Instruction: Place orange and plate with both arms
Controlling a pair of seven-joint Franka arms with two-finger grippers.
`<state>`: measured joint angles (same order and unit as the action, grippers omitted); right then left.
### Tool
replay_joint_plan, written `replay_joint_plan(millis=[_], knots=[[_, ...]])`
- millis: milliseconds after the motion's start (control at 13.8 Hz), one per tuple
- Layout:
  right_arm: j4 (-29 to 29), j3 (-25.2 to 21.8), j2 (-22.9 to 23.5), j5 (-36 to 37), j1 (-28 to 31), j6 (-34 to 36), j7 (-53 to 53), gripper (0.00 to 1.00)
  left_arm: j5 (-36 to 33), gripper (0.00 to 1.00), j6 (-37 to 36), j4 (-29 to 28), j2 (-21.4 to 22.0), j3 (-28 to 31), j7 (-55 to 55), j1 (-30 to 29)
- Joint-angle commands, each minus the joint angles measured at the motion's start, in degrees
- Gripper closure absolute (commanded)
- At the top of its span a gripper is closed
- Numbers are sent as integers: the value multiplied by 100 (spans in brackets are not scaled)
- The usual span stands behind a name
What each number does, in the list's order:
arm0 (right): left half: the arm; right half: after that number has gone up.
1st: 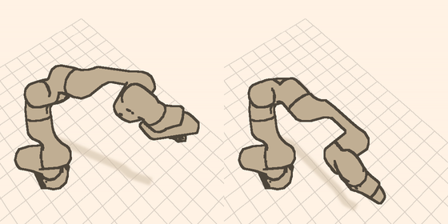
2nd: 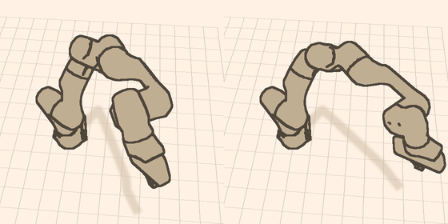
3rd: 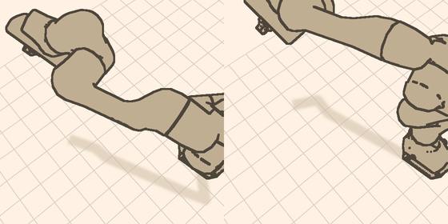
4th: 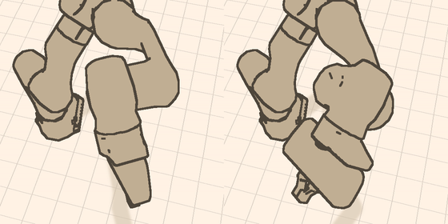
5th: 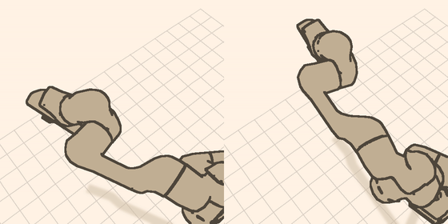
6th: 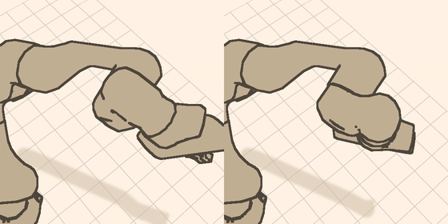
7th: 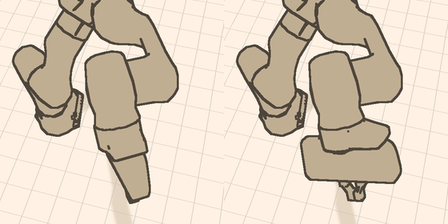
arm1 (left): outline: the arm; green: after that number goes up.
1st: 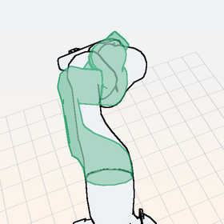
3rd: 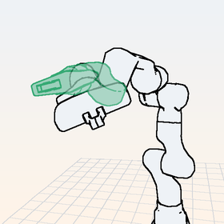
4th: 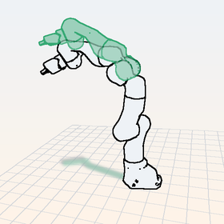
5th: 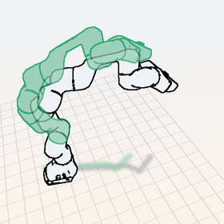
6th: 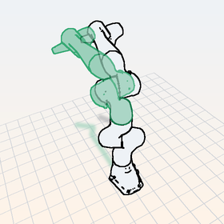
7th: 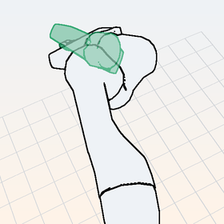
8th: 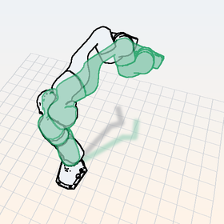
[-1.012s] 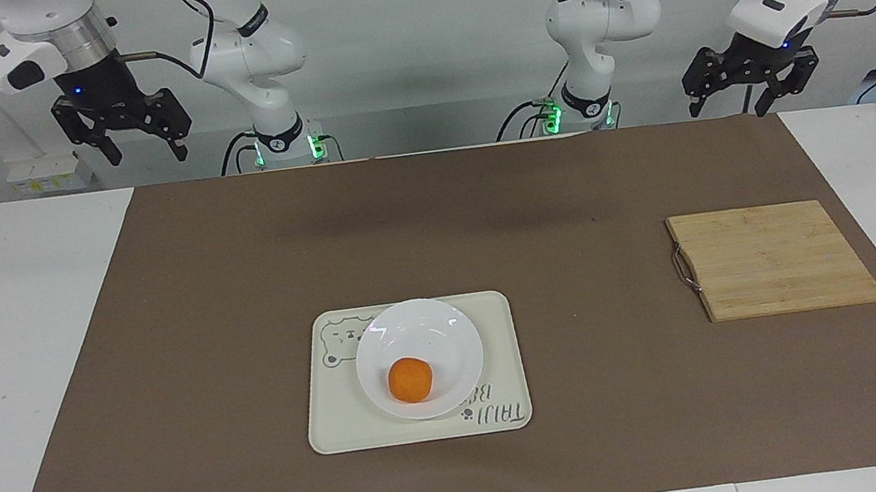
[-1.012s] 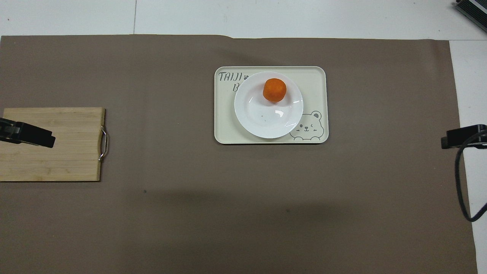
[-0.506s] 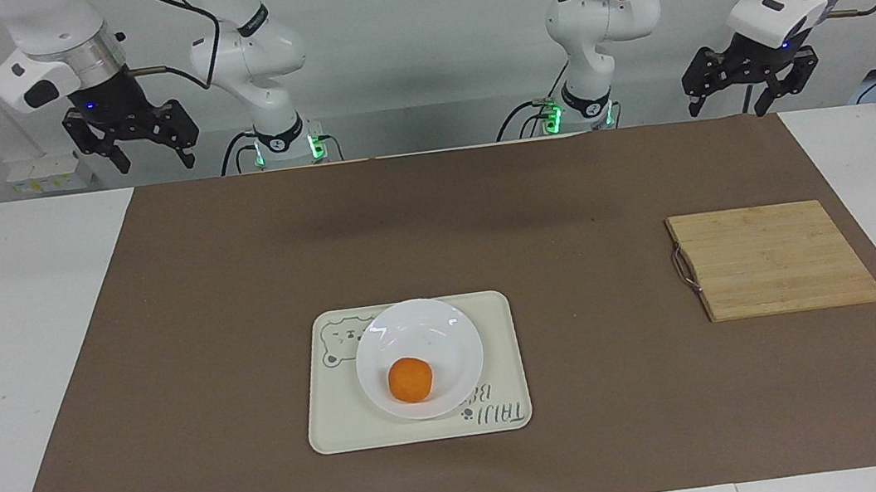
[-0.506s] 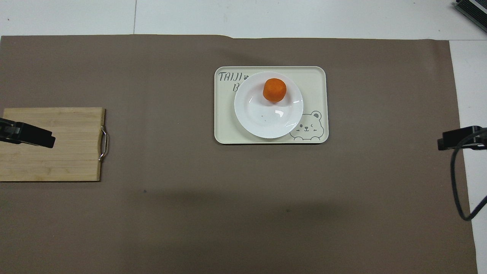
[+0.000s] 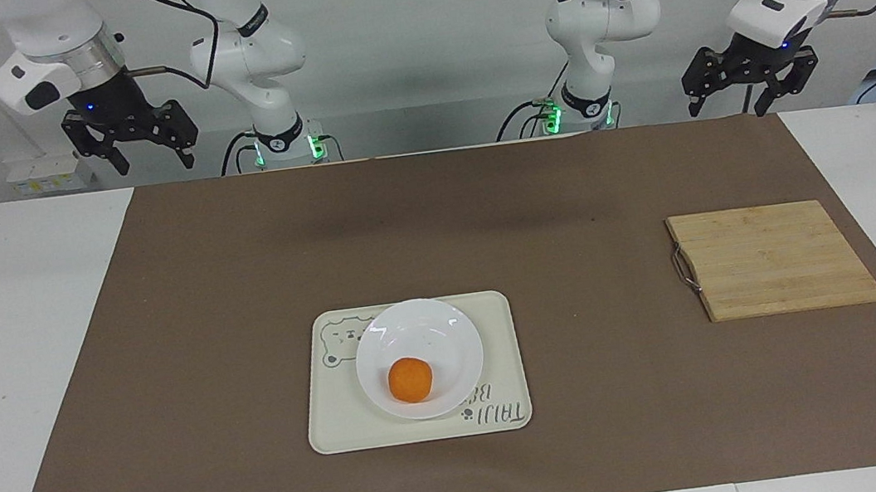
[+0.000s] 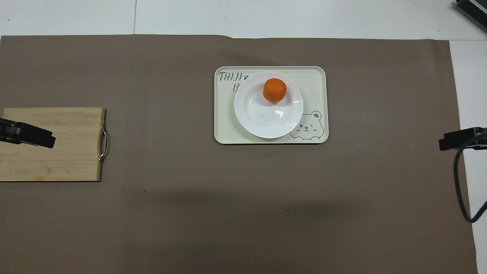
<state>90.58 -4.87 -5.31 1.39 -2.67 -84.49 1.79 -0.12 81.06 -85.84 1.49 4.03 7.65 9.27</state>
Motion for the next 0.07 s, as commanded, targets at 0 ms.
replay_joint_plan(millis=[0], knots=[[144,12,-76,116,91,-146,173,0,21,0,-64,-11,27,-43,35,-66]])
